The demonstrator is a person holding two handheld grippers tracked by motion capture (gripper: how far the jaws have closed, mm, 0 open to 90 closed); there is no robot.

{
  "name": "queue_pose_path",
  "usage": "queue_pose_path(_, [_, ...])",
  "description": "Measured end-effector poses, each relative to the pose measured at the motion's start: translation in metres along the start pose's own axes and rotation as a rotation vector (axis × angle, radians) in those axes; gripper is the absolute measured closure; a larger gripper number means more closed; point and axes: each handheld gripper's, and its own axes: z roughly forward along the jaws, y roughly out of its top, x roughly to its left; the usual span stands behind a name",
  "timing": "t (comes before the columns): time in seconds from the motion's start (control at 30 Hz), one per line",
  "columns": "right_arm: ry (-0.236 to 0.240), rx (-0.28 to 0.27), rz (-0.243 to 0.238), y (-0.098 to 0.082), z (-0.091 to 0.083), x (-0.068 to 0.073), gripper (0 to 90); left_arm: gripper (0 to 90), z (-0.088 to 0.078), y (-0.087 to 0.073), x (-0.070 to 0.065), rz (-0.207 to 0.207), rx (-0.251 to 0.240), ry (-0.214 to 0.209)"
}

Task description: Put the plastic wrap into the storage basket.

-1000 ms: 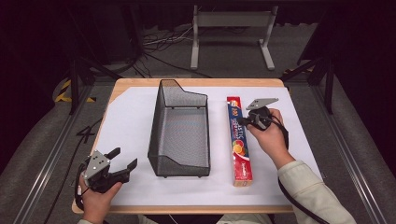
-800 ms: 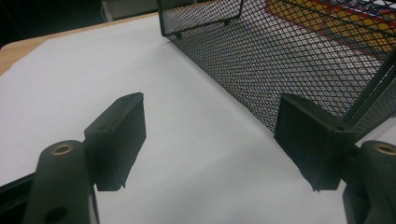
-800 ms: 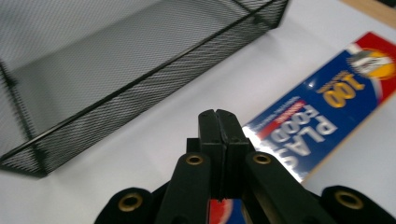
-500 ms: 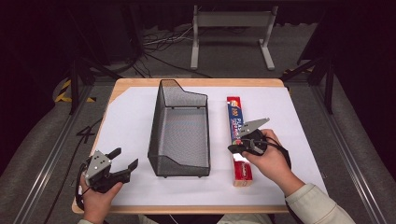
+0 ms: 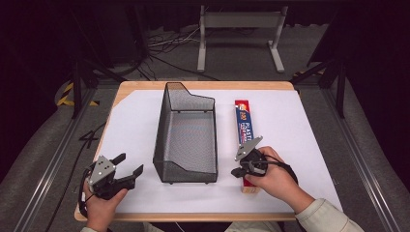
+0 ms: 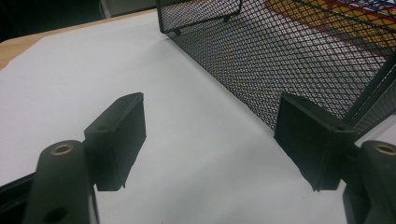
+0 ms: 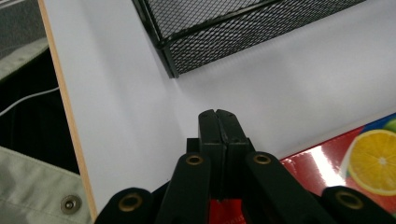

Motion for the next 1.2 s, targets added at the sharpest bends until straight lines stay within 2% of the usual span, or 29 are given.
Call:
queue_pose_path(0.17, [-0.008, 0.039, 0.003, -0.001, 0.005, 0.001, 90.0, 25.7, -0.001, 0.0, 0.0, -0.002, -0.003, 0.001])
queue_pose_path(0.4, [-0.056, 0.083, 0.011, -0.001, 0.002, 0.004, 90.0, 25.7, -0.002, 0.0, 0.0, 0.001, -0.005, 0.003])
queue_pose_path(0.53, [-0.061, 0.105, 0.042, -0.006, -0.002, 0.003, 90.0, 25.7, -0.002, 0.0, 0.0, -0.002, -0.006, 0.004])
queue_pose_path(0.63, [-0.073, 0.143, 0.057, -0.01, -0.007, 0.0, 90.0, 25.7, -0.003, 0.0, 0.0, -0.001, -0.007, 0.005])
queue_pose_path(0.73, [-0.075, 0.155, 0.061, -0.011, -0.008, 0.0, 90.0, 25.7, -0.002, 0.0, 0.0, -0.002, -0.006, 0.005])
queue_pose_path(0.9, [-0.107, 0.216, 0.138, -0.034, -0.02, -0.014, 90.0, 25.7, -0.002, 0.0, 0.0, 0.002, -0.002, 0.005])
queue_pose_path(1.0, [-0.121, 0.222, 0.179, -0.045, -0.027, -0.021, 90.0, 25.7, -0.001, 0.0, -0.001, -0.001, -0.001, 0.004])
queue_pose_path(1.07, [-0.151, 0.233, 0.2, -0.054, -0.033, -0.026, 90.0, 25.7, 0.0, 0.0, -0.001, 0.001, -0.002, 0.005])
queue_pose_path(1.2, [-0.169, 0.224, 0.249, -0.066, -0.041, -0.033, 90.0, 25.7, 0.0, 0.001, -0.001, 0.006, -0.001, 0.006])
